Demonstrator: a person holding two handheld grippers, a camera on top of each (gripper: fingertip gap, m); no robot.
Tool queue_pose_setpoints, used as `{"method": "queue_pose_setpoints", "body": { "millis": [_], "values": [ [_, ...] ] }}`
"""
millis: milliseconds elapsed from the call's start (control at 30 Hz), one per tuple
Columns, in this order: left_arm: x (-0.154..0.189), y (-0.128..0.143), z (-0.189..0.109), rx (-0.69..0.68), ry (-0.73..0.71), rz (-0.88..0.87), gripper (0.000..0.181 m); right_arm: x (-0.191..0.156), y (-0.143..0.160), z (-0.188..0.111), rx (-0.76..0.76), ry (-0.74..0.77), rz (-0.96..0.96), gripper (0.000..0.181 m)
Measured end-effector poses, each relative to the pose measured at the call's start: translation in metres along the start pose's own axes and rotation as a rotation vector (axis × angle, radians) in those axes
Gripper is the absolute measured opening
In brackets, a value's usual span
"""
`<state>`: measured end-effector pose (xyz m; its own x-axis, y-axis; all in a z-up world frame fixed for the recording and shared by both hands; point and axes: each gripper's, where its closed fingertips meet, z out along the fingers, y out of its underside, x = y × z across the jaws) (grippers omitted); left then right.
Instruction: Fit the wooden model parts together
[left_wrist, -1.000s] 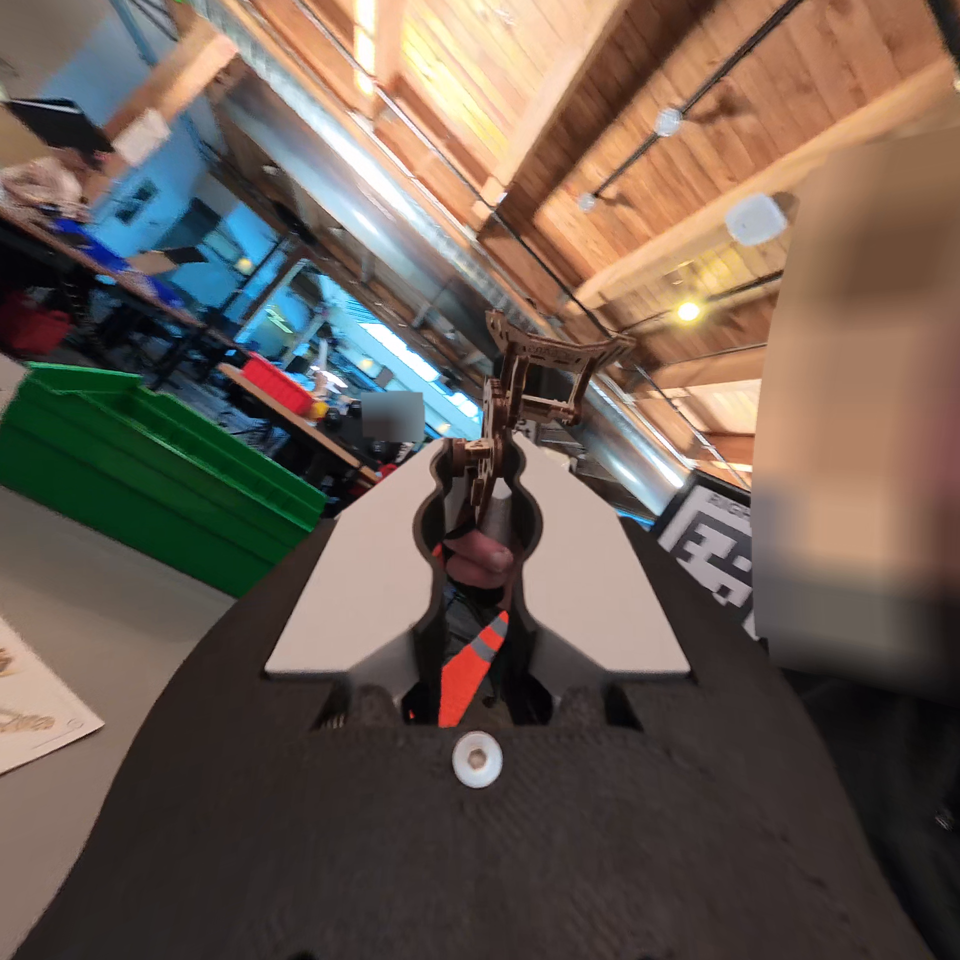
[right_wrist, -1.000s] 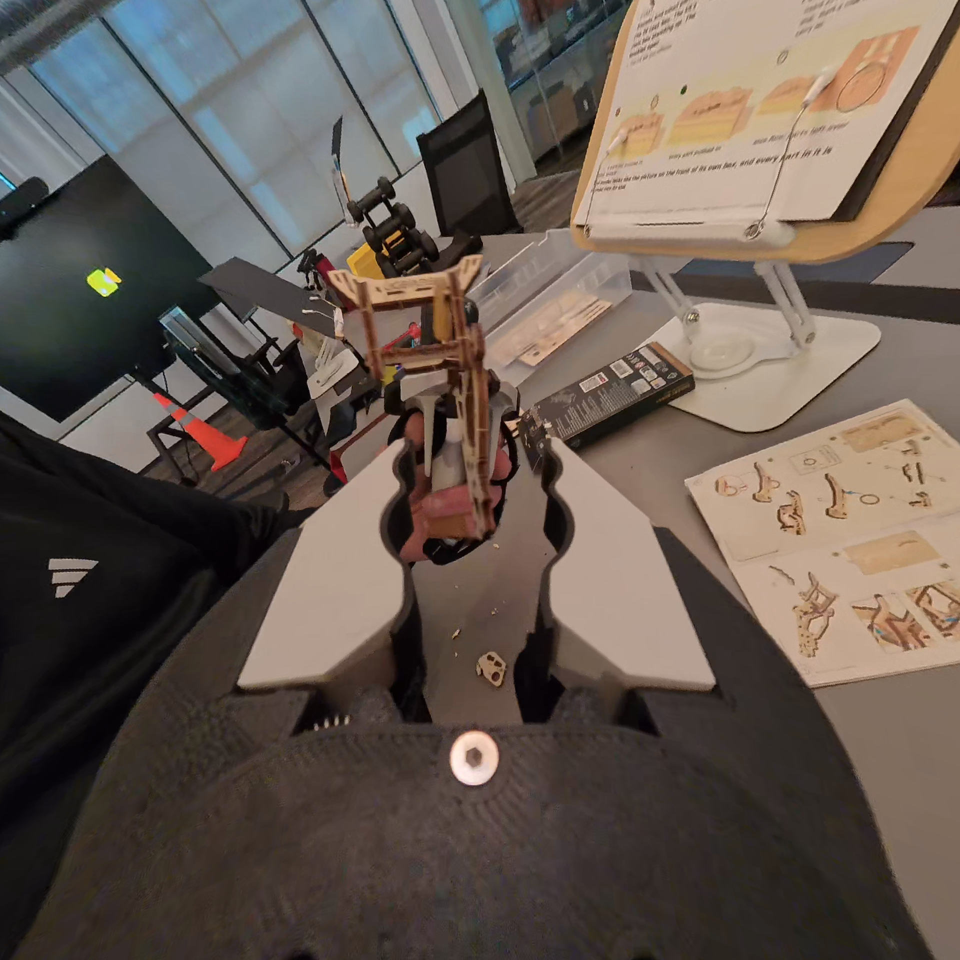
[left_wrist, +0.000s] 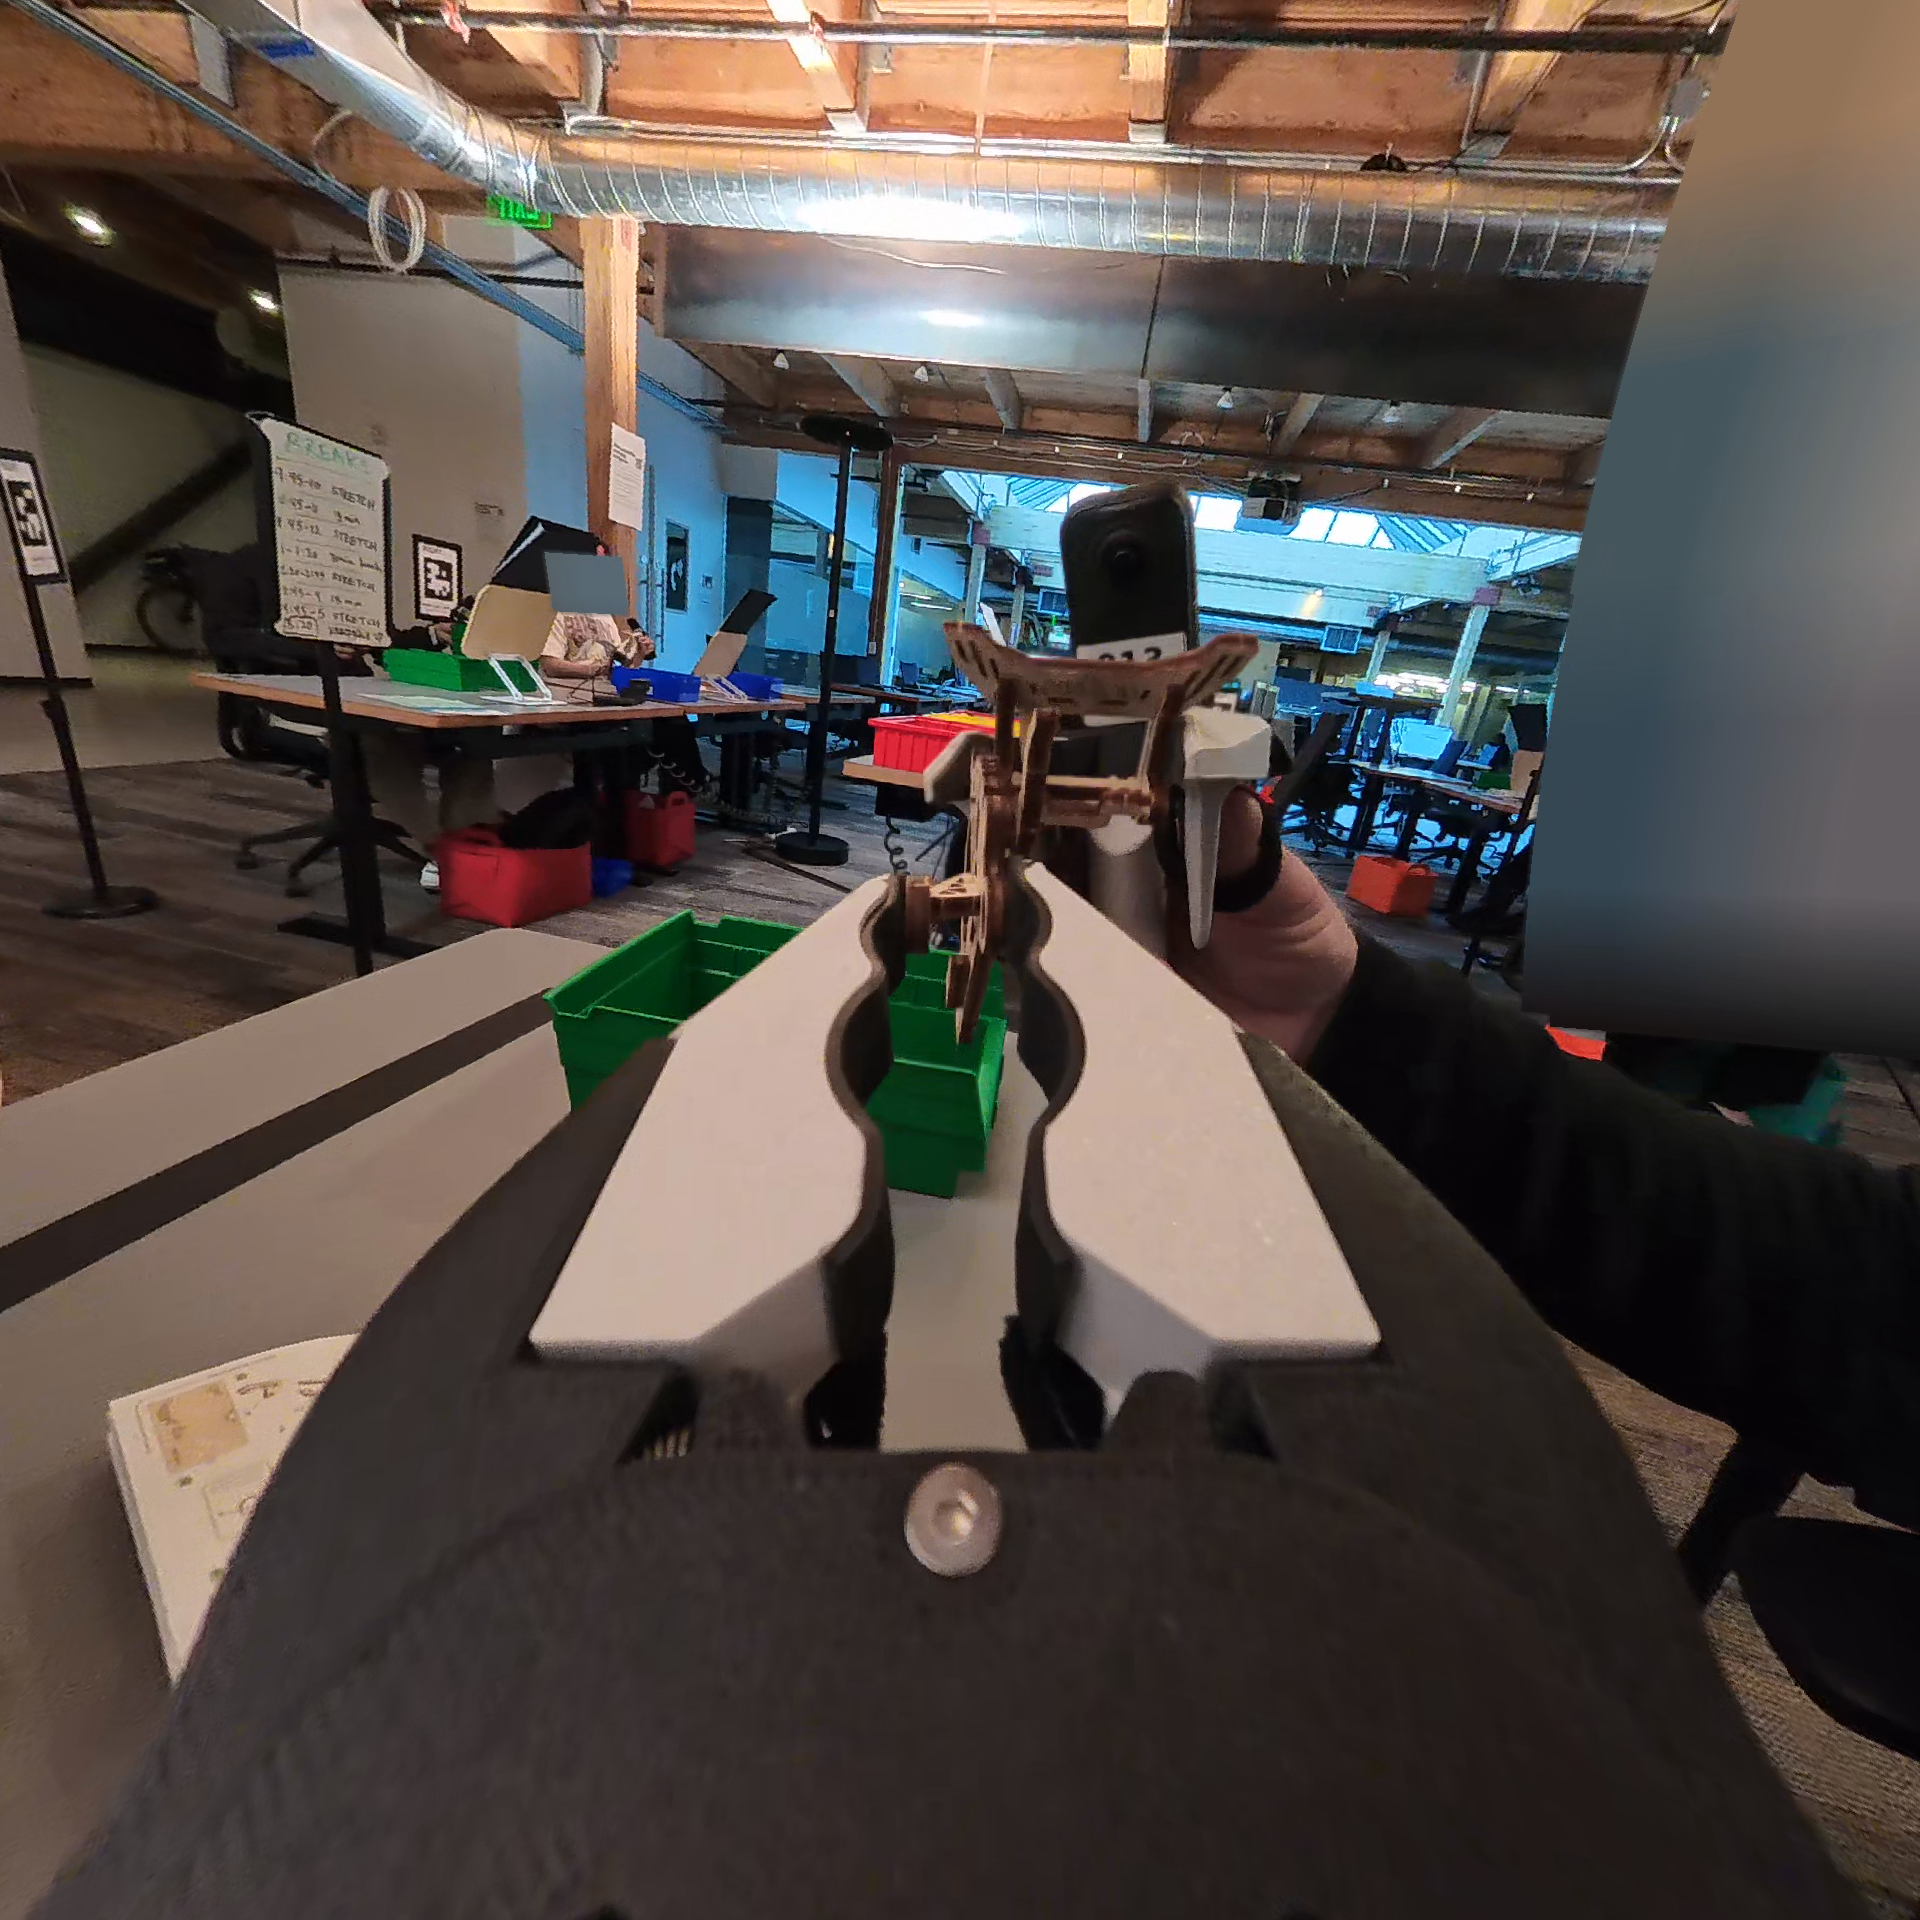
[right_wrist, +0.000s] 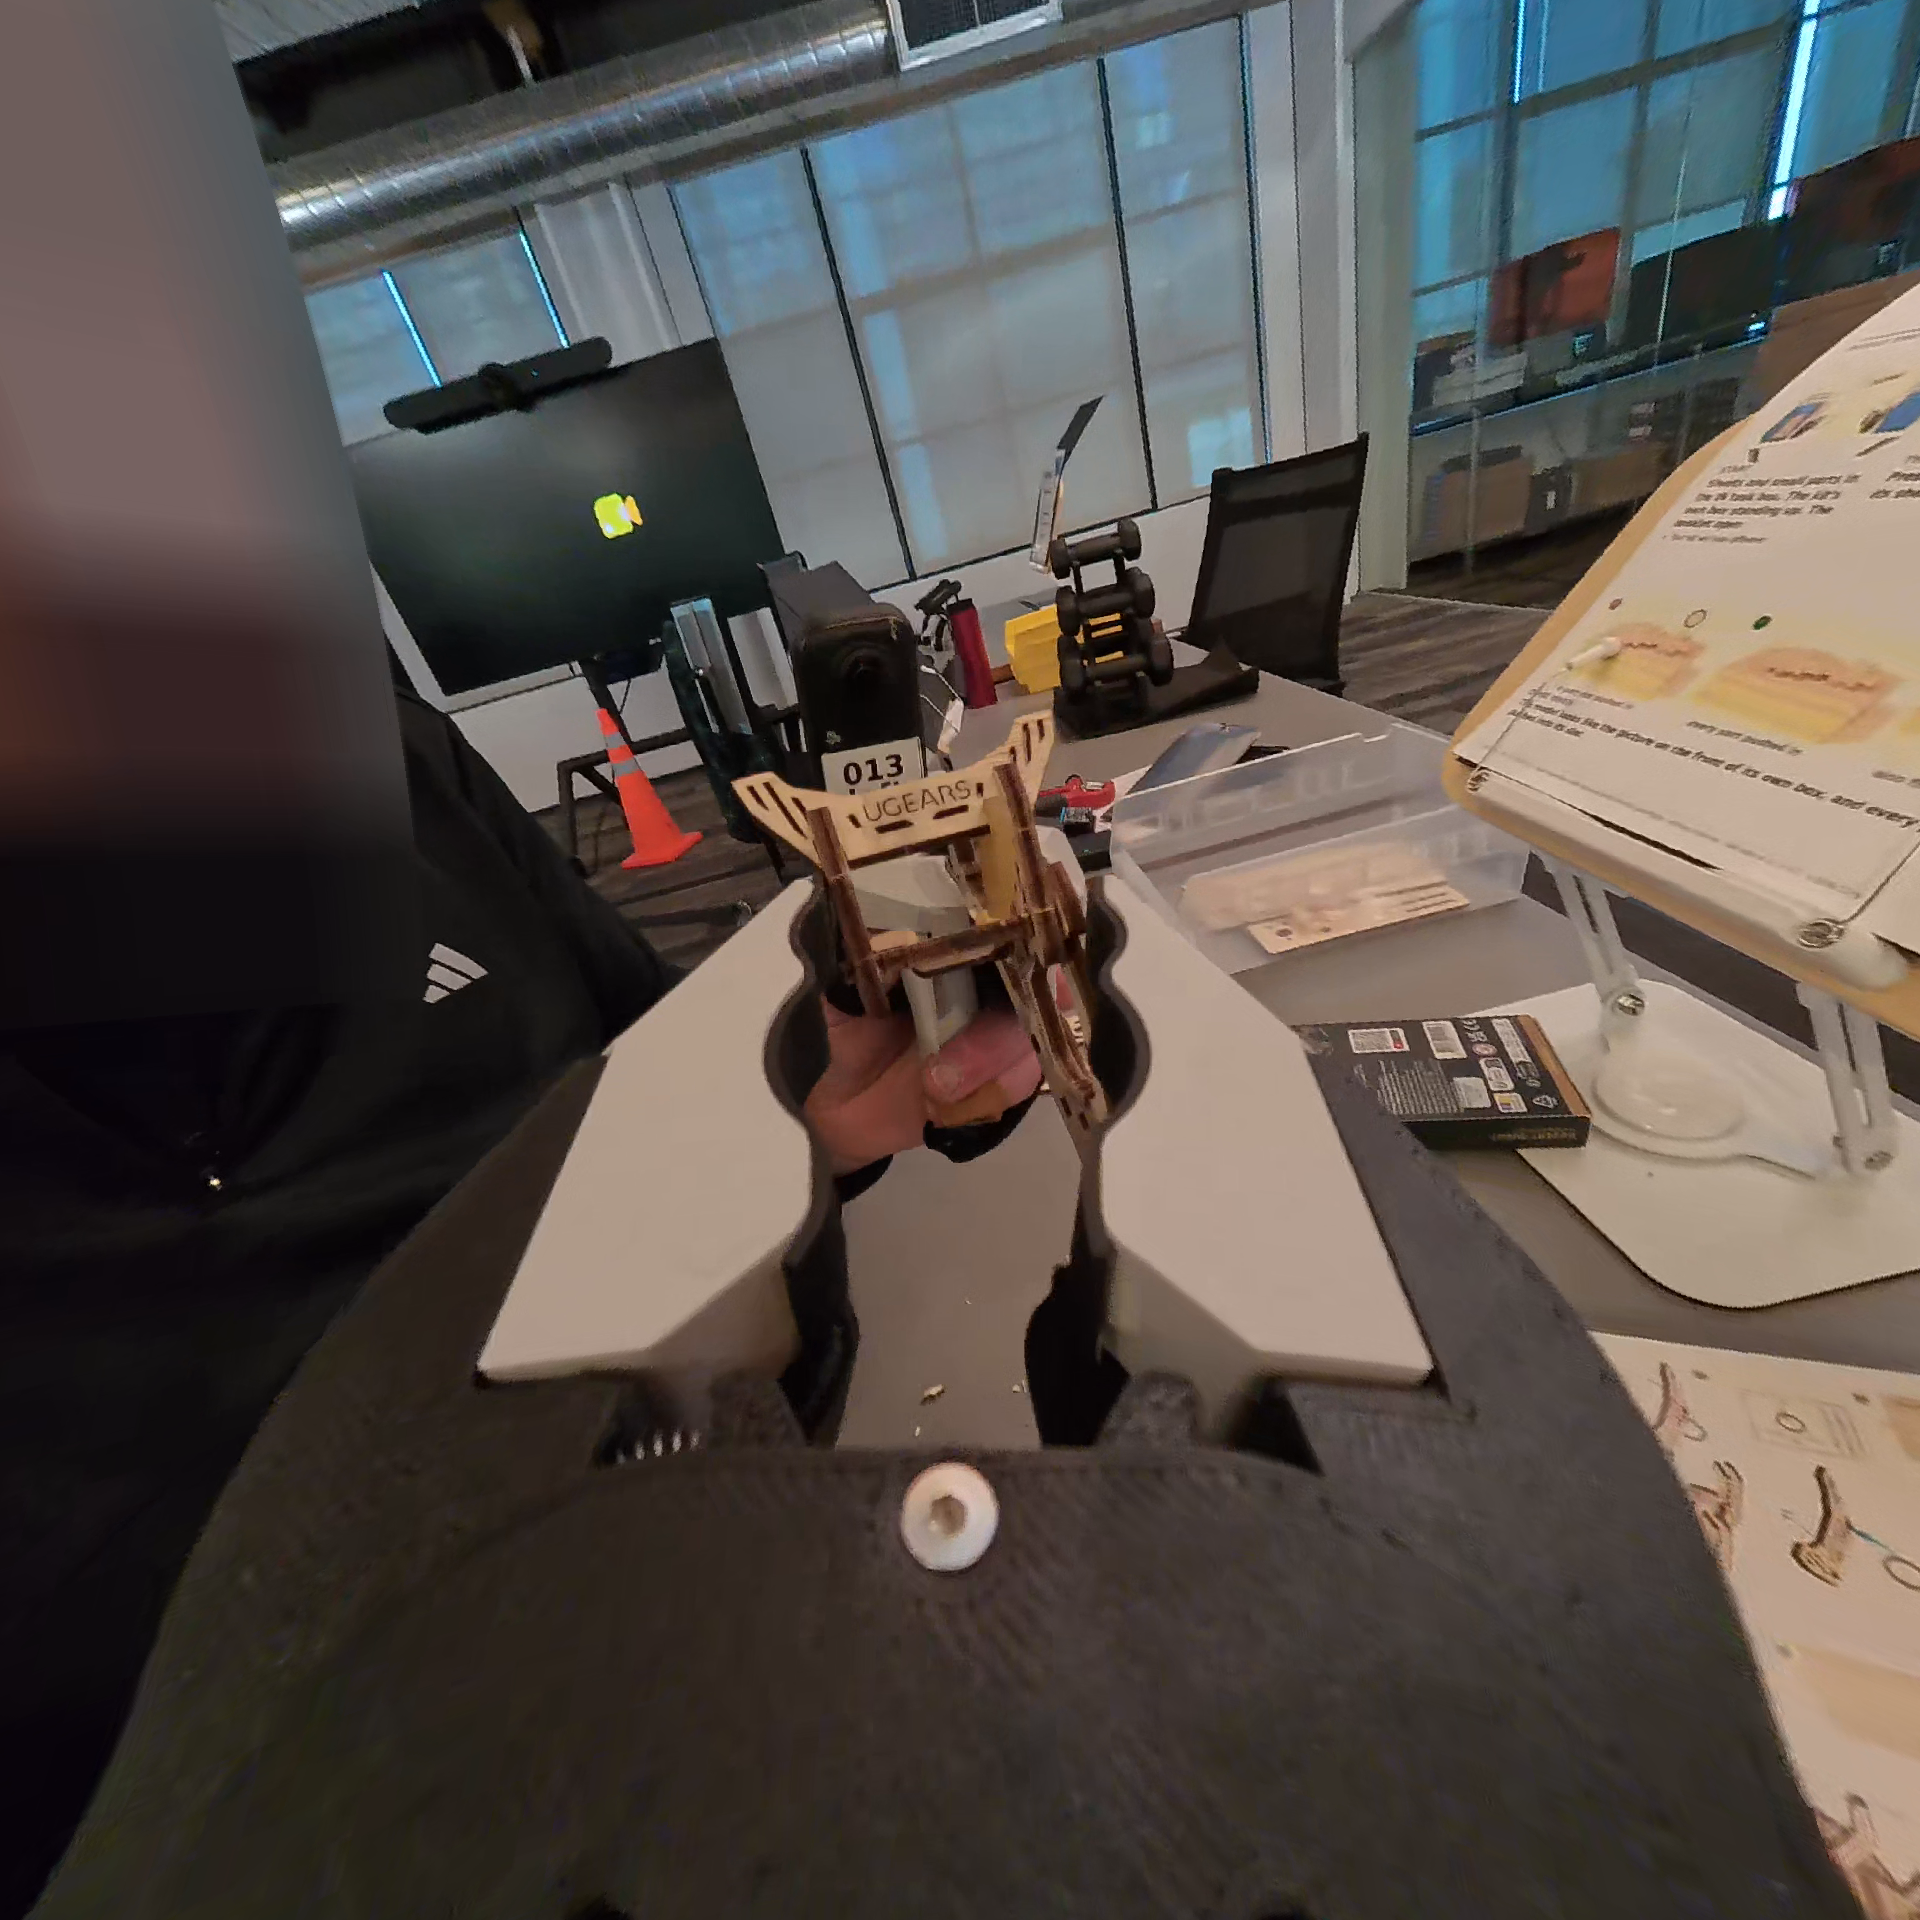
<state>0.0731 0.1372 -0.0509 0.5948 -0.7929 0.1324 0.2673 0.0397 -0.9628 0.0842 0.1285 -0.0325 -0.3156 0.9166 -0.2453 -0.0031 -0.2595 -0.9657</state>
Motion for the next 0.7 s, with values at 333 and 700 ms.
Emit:
{"method": "queue_pose_setpoints", "body": {
  "millis": [333,700],
  "values": [
    [0.001,0.003,0.006,0.007,-0.005,0.025,0.016,0.0,-0.009,-0.005,0.122,-0.047,0.095,0.043],
    [0.001,0.002,0.011,0.023,-0.035,0.074,0.016,0.001,-0.017,-0.006,0.181,-0.007,0.069,0.042]
  ]
}}
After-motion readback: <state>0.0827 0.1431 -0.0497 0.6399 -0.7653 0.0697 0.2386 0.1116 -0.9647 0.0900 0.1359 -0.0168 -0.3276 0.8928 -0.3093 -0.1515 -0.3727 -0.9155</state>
